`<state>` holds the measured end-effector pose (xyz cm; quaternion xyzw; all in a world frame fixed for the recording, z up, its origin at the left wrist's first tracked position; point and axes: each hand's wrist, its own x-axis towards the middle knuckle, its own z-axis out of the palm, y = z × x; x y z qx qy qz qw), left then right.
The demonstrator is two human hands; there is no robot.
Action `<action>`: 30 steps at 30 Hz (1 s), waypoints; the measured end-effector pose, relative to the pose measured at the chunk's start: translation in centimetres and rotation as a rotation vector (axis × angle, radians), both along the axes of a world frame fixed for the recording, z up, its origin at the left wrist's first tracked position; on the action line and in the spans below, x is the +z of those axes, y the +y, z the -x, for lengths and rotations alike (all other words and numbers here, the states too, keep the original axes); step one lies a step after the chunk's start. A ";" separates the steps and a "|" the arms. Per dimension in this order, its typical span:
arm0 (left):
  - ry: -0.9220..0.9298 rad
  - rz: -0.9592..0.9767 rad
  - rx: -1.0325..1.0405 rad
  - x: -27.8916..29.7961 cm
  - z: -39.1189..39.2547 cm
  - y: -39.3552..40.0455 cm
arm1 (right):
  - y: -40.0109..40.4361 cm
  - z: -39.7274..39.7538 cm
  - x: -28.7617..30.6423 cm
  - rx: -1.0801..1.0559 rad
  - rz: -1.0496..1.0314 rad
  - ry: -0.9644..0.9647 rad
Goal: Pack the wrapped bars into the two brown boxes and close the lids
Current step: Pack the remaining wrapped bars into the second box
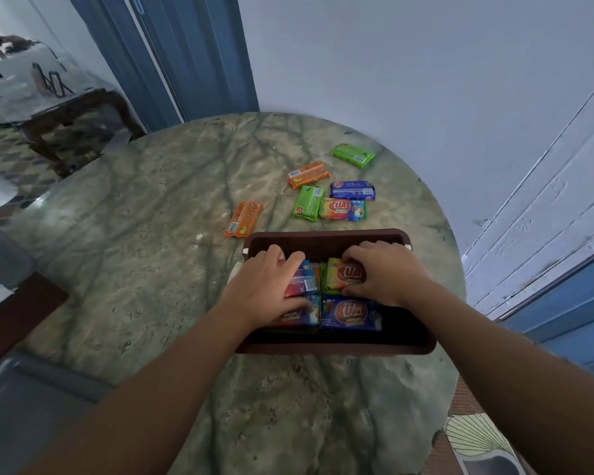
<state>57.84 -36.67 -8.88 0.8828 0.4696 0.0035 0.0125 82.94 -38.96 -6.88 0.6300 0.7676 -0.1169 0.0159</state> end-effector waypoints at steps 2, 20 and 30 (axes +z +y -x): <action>-0.022 0.019 -0.015 0.0 0.1 0.0 | -0.1 0.0 0.1 0.002 -0.008 -0.004; -0.376 0.301 -0.010 1.1 0.8 2.3 | 0.0 0.0 0.1 0.021 0.022 0.014; -0.094 -0.019 -0.049 -0.3 0.3 2.1 | 0.0 -0.2 0.0 0.022 -0.013 0.022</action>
